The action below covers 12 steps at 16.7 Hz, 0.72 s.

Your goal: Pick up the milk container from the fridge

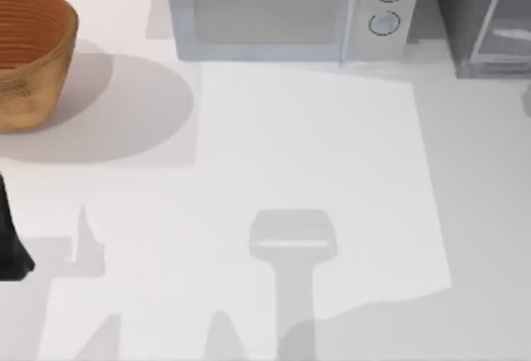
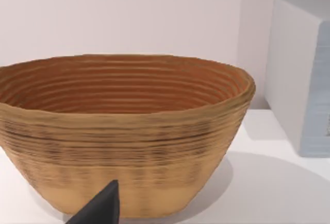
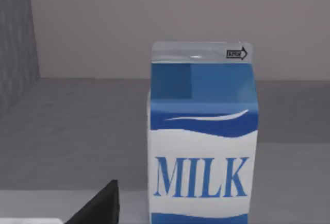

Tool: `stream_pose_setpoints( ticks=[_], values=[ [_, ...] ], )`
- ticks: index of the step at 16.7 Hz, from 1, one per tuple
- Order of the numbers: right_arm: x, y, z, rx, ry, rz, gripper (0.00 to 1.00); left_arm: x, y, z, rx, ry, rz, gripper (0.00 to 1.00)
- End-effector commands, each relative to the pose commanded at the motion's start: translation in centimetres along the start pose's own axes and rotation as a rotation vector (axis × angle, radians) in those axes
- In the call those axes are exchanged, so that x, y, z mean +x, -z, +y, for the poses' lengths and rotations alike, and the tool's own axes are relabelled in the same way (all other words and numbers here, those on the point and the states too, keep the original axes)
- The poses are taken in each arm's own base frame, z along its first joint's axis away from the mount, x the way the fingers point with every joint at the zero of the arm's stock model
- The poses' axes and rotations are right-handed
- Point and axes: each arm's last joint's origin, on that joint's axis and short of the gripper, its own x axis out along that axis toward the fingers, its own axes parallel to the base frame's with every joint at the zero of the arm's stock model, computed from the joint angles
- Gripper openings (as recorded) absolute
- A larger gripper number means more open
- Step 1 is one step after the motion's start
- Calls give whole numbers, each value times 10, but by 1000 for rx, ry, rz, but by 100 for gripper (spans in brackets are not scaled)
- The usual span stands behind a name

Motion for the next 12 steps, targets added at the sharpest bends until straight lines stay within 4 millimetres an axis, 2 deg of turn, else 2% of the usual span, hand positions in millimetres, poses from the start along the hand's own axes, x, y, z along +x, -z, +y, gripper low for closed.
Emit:
stream_pose_setpoints(
  ticks=[3,9,12],
  values=[
    [25,8,12,3,2,11,100,0,0,0,0,0,0,100],
    [28,8,13,3,4,12,100,0,0,0,0,0,0,100],
    [43,11,13,4,2,17,100,0,0,0,0,0,0,100]
  ],
)
